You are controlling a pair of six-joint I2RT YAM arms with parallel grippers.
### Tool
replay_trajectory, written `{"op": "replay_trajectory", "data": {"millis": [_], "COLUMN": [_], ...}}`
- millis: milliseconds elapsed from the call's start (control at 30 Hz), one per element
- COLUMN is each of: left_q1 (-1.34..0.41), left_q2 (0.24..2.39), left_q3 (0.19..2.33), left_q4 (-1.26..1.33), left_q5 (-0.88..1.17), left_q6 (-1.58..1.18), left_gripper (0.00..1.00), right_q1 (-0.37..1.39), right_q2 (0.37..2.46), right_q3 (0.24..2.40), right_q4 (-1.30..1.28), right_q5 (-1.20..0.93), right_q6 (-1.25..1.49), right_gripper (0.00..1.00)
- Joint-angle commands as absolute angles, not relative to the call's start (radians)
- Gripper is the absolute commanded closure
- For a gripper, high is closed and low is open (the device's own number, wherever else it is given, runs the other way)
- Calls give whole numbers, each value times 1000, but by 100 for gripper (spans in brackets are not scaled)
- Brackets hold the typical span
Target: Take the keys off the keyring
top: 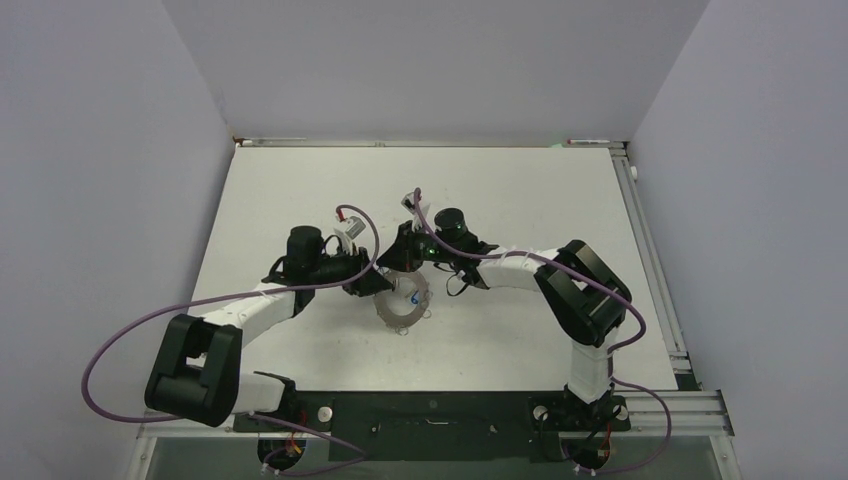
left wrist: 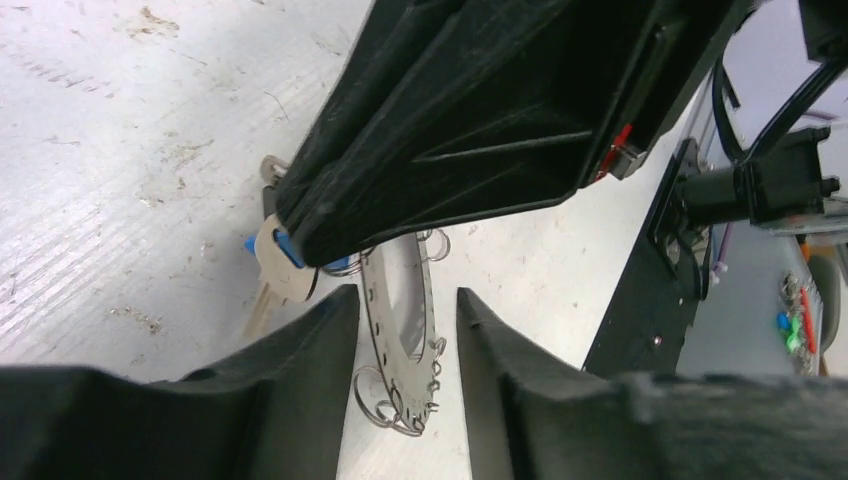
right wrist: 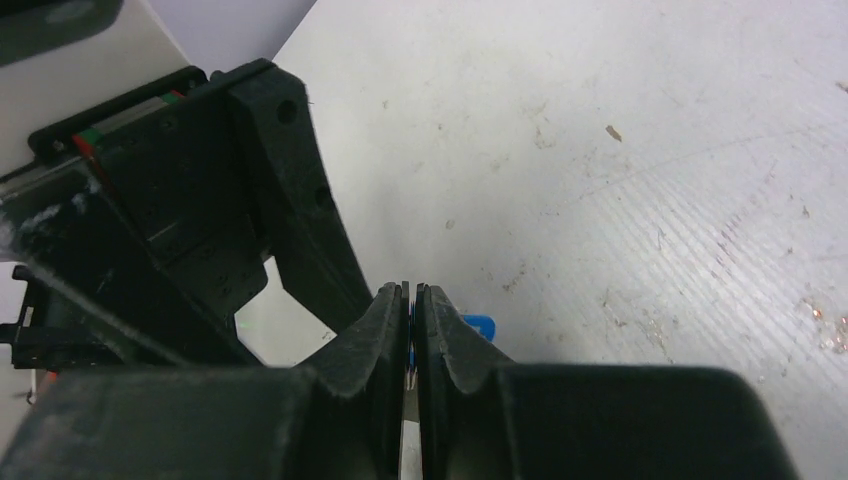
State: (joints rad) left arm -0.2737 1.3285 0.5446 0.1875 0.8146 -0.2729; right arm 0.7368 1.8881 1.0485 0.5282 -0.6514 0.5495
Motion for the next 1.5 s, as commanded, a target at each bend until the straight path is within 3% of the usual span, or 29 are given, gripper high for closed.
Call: {"op": "replay_trajectory", "data": {"millis": [0, 133, 500, 567, 733, 1000, 1133, 1333, 1467], "left_q1": [-273, -275, -278, -278, -291, -403, -430, -433, -434], "left_q2": [1320, 1332, 1220, 1212, 1165, 971, 849, 584, 480], "left_q3": [574, 616, 857, 915, 1013, 951, 867, 605, 500], "left_q4": [262, 196, -377, -482, -659, -623, -576, -401, -293], "left_q5": [762, 735, 535, 496, 377, 153, 147, 232, 301], "left_q6": [-287, -274, 70, 160, 447, 921, 1153, 1714, 1831], "left_gripper": [69, 100, 100, 100, 100, 100, 100, 100, 100], "right_q1": [701, 681, 644, 637, 588, 559, 578, 594, 600], "right_q2": [1798, 1786, 1736, 1729, 1703, 1650, 1652, 1678, 1668], "right_q3": [1007, 974, 895, 885, 869, 906, 955, 1019, 1009], "right_q4": [677, 730, 798, 817, 835, 656, 531, 377, 374], "right_q5": [-646, -647, -714, -740, -811, -889, -930, -977, -980], "right_q6": [659, 704, 747, 750, 741, 566, 423, 288, 284], "right_gripper": [95, 95, 93, 88, 61, 39, 34, 31, 30]}}
